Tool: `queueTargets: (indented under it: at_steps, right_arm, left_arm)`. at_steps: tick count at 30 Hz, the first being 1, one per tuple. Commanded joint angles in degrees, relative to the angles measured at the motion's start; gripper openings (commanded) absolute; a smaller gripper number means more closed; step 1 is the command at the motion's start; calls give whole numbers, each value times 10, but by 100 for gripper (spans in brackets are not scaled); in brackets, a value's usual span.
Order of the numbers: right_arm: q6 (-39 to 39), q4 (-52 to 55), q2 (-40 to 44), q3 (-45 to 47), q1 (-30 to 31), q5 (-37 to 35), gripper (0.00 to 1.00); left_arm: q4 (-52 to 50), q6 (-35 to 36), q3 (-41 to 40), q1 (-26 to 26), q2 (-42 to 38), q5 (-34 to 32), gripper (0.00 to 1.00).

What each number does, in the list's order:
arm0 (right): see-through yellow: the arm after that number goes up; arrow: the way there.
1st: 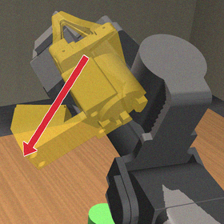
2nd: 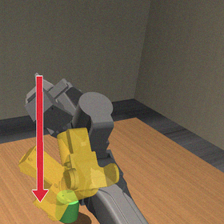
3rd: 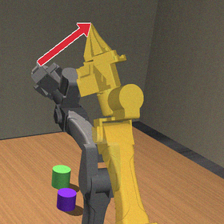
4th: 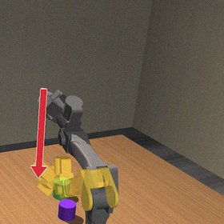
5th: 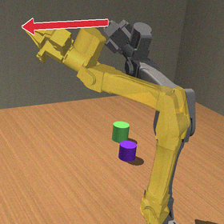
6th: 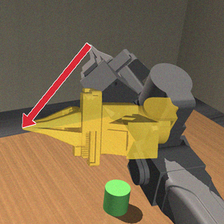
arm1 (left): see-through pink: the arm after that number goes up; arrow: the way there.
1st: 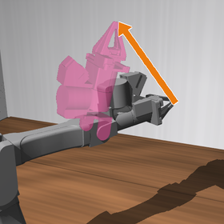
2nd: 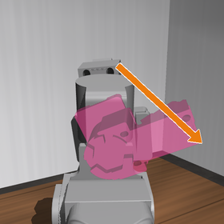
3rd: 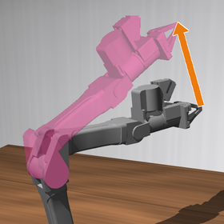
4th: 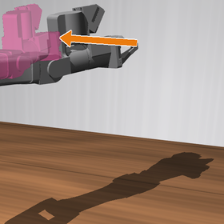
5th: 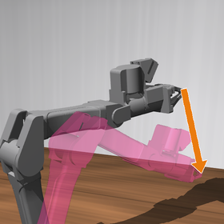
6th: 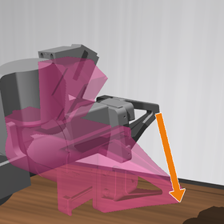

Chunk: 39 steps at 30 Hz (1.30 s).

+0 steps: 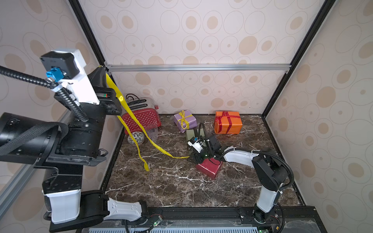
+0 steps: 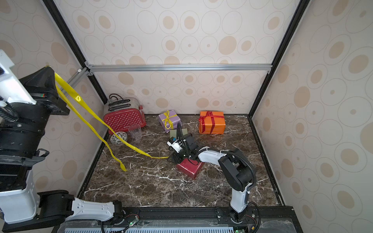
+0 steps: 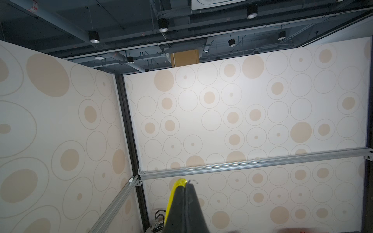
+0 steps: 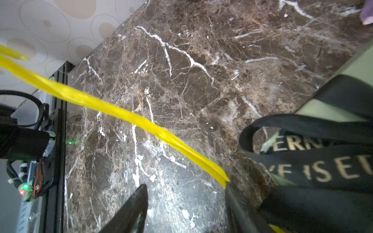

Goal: Untie the ribbon bows on the gift boxes
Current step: Pull the ribbon from the gift box.

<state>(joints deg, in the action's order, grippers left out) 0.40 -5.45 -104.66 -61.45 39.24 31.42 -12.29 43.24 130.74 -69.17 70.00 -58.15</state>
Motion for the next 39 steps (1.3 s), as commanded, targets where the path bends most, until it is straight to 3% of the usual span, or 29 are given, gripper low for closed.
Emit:
queueTargets:
  at_steps: [1, 17, 22, 26, 29, 35, 39]
  right_arm:
    - [31, -31, 2, 3, 16, -24, 64]
    - [83, 17, -65, -71, 54, -129, 60]
    - [89, 32, -81, -82, 61, -111, 44]
    - [76, 34, -88, -87, 62, -103, 16]
    - [50, 25, -78, -86, 61, -89, 2]
    - [-65, -24, -29, -83, 69, -46, 0]
    - [-133, -8, 6, -123, 94, -70, 0]
  left_arm:
    - [18, 2, 0, -5, 0, 7, 0]
    - [19, -1, -1, -6, 2, 12, 0]
    - [21, 2, -3, -5, 2, 12, 0]
    - [25, 4, -6, -5, 2, 11, 0]
    - [25, 3, -7, -6, 2, 10, 0]
    - [20, -6, -23, -5, -1, 1, 0]
    - [3, -37, -73, 5, -8, -17, 0]
